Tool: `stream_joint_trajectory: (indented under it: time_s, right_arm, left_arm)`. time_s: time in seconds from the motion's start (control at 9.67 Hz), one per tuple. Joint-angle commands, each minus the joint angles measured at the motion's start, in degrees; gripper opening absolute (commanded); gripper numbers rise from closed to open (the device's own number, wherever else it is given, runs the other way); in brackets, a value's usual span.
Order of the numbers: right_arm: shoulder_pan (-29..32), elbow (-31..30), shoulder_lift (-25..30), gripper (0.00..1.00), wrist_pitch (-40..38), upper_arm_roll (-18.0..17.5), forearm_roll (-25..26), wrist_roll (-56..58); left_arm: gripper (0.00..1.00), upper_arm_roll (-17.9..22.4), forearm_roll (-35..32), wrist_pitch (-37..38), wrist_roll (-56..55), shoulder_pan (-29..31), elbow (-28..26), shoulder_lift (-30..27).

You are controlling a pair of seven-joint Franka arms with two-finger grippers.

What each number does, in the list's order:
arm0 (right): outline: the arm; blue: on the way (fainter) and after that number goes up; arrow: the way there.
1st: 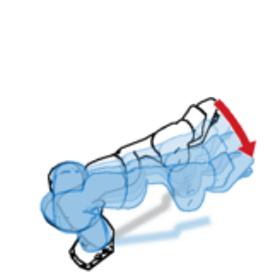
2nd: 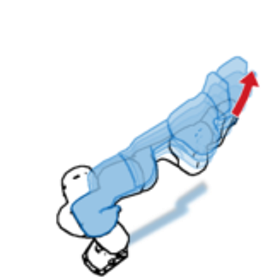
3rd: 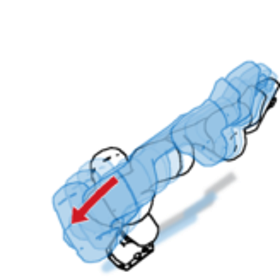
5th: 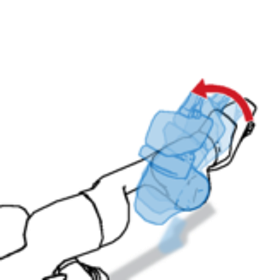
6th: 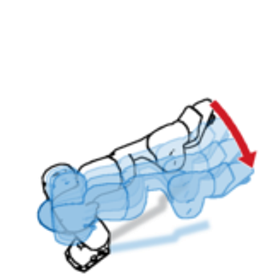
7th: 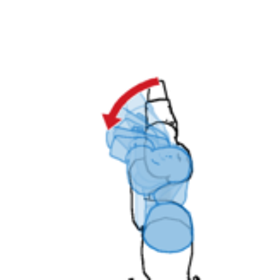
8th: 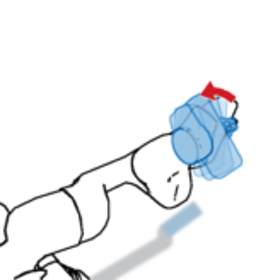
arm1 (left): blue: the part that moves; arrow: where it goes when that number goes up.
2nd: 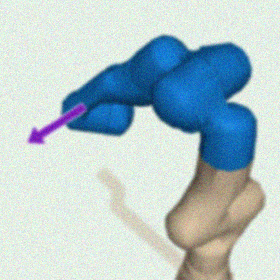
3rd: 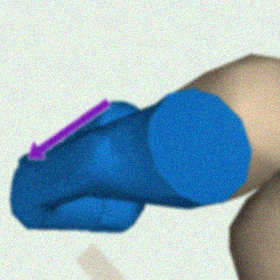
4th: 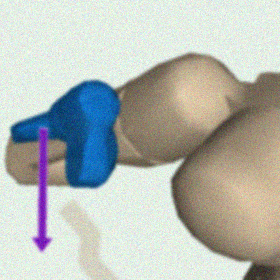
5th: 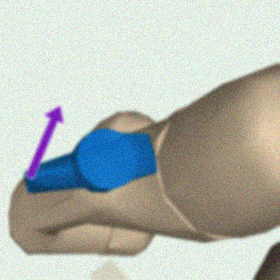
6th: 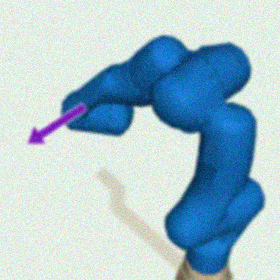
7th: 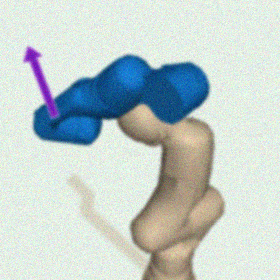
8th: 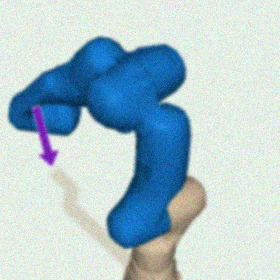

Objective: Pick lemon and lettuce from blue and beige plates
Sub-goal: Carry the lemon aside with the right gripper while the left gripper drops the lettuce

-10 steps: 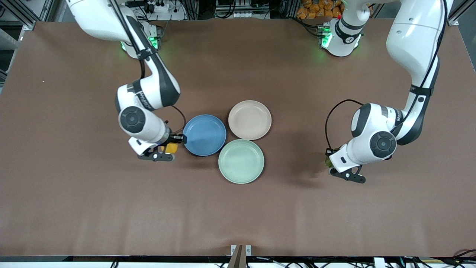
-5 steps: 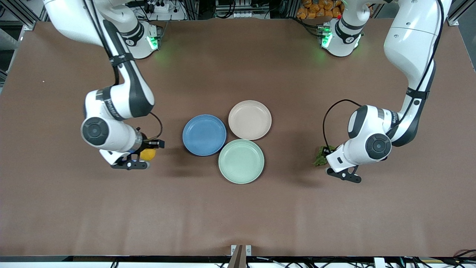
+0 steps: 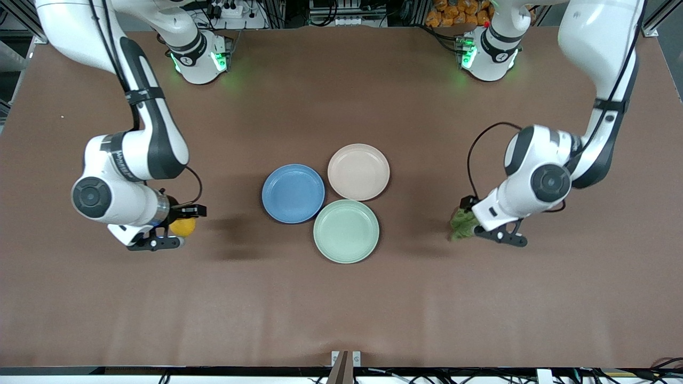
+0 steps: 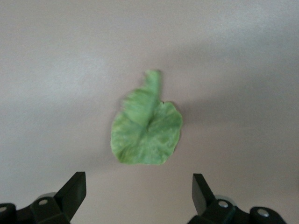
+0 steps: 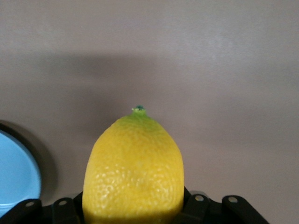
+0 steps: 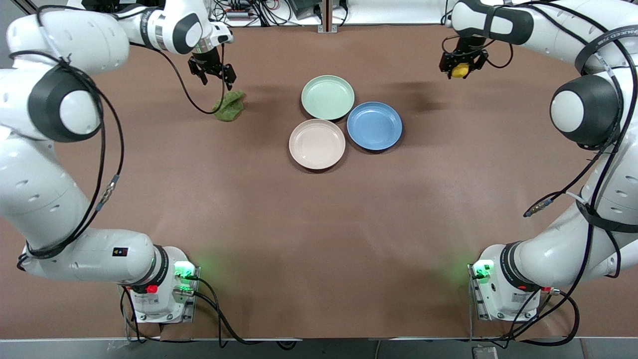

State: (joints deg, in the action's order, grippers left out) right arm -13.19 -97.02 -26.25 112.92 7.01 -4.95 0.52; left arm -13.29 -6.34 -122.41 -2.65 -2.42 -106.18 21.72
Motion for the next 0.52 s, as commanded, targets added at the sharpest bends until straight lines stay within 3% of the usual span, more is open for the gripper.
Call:
stream_joint_trajectory:
  time_s: [0.0,0.41]
  right_arm:
    - [1.85,-0.71,0.50,0.56,-0.07,0.80,1.17,4.91]
    - [3.69,-11.42,1.90,0.56,13.36,2.65,1.17,12.47]
  left_arm:
    - [1.00,0.19,-0.25,-0.02,-1.74,0.05,-6.05,-10.09]
    - [1.00,0.28,4.84,-0.02,-1.48,0.75,-11.24,-20.30]
